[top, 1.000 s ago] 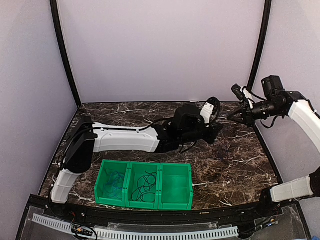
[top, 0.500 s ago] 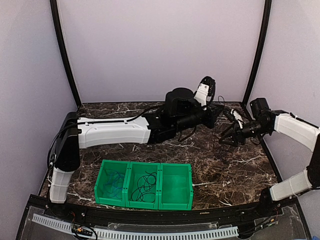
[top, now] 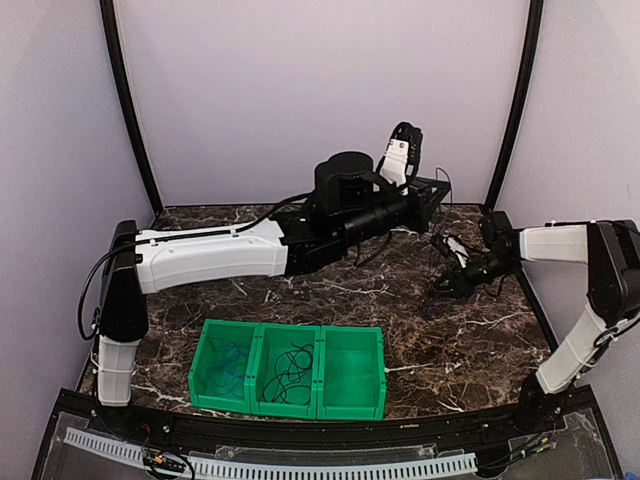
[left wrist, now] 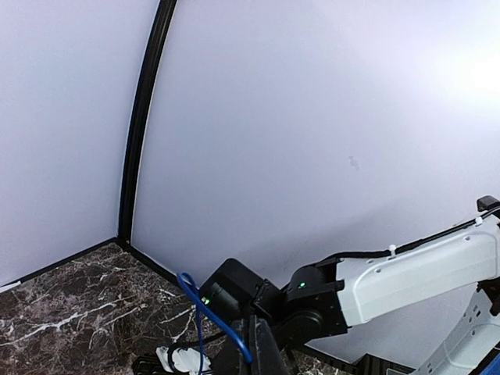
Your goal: Untangle the cables
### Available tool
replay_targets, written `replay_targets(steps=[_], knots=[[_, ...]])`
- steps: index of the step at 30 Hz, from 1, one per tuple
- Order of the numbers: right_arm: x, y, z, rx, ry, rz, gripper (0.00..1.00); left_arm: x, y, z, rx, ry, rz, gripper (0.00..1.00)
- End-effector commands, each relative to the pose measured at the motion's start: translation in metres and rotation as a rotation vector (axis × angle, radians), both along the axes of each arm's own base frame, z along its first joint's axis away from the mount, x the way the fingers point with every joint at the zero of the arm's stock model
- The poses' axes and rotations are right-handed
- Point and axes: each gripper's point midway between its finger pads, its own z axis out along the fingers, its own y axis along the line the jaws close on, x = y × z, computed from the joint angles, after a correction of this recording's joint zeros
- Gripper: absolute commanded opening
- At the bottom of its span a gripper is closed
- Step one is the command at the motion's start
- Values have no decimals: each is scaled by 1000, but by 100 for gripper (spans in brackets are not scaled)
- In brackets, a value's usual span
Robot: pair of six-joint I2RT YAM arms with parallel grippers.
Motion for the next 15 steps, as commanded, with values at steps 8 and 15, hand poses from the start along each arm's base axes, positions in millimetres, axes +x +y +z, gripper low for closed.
replay_targets(steps=[8, 15], knots=[[19, -20, -52, -157, 133, -110, 20, -36, 72, 199, -213, -316, 34, 0], [25, -36, -63, -202, 164, -175, 22, -58, 137, 277, -269, -519, 153, 0]])
